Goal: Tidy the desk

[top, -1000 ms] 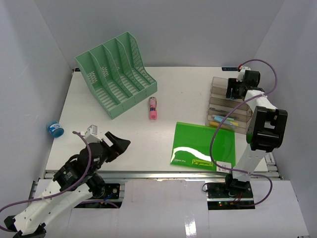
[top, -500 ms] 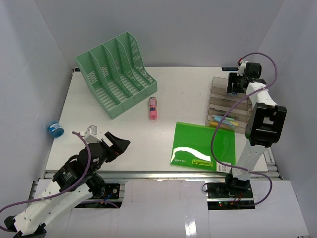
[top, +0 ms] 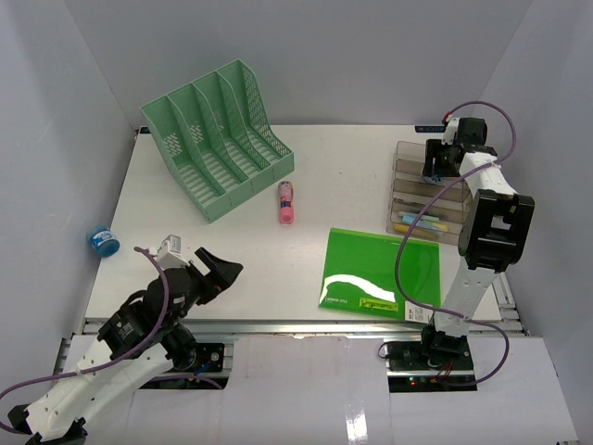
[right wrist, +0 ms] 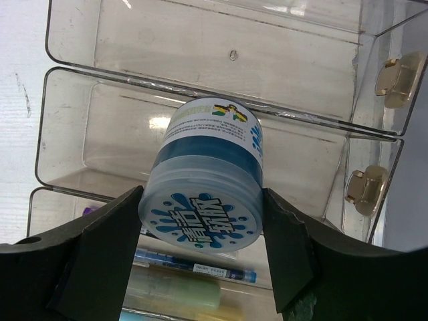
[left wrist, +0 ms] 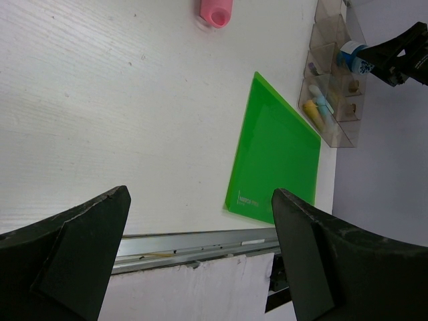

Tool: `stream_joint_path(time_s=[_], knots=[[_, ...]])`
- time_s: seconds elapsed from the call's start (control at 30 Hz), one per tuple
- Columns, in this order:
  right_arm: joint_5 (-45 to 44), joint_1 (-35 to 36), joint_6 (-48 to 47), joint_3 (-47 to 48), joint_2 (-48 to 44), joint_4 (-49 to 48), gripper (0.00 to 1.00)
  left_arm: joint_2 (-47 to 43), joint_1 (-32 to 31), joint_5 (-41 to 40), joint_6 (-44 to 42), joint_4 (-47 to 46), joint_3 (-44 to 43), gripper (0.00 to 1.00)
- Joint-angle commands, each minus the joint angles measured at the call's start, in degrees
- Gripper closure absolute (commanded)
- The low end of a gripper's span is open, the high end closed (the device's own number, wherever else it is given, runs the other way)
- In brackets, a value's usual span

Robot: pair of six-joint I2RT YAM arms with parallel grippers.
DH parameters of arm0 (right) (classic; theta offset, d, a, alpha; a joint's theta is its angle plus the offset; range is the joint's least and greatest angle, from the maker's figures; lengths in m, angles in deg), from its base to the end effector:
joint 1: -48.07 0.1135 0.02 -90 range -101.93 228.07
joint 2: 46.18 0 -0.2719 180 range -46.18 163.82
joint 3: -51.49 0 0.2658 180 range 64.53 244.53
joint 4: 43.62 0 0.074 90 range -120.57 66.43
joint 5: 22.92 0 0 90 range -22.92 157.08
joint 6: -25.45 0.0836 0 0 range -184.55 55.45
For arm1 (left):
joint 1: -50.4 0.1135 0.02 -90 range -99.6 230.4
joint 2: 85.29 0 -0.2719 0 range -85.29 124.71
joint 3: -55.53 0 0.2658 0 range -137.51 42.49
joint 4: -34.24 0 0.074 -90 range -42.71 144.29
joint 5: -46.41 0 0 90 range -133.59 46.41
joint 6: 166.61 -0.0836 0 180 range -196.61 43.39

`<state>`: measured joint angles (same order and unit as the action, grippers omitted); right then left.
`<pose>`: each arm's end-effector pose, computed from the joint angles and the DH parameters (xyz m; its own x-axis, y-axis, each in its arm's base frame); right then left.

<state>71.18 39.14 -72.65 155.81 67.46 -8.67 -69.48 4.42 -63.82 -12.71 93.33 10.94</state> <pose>0.4988 -0.0723 0.2097 -0.6974 -0.0327 -0.7159 0.0061 0.9987 -0.0515 0.1062 -0.0683 0.2386 -0.5739 -0.6187 -0.5365 -0.1094 0.7072 -0.6985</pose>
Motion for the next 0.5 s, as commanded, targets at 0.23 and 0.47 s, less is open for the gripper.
stream_joint_path(time_s=[0.23, 0.47], knots=[[0.26, 0.05, -0.9, 4.46, 0.46, 1.48, 0.17, 0.13, 0.1, 0.36, 0.09, -0.63, 0.0, 0.02], [1.99, 0.05, -0.84, 3.17, -1.68, 1.04, 0.08, 0.44, 0.1, -0.13, 0.06, -0.07, -0.5, 0.02]])
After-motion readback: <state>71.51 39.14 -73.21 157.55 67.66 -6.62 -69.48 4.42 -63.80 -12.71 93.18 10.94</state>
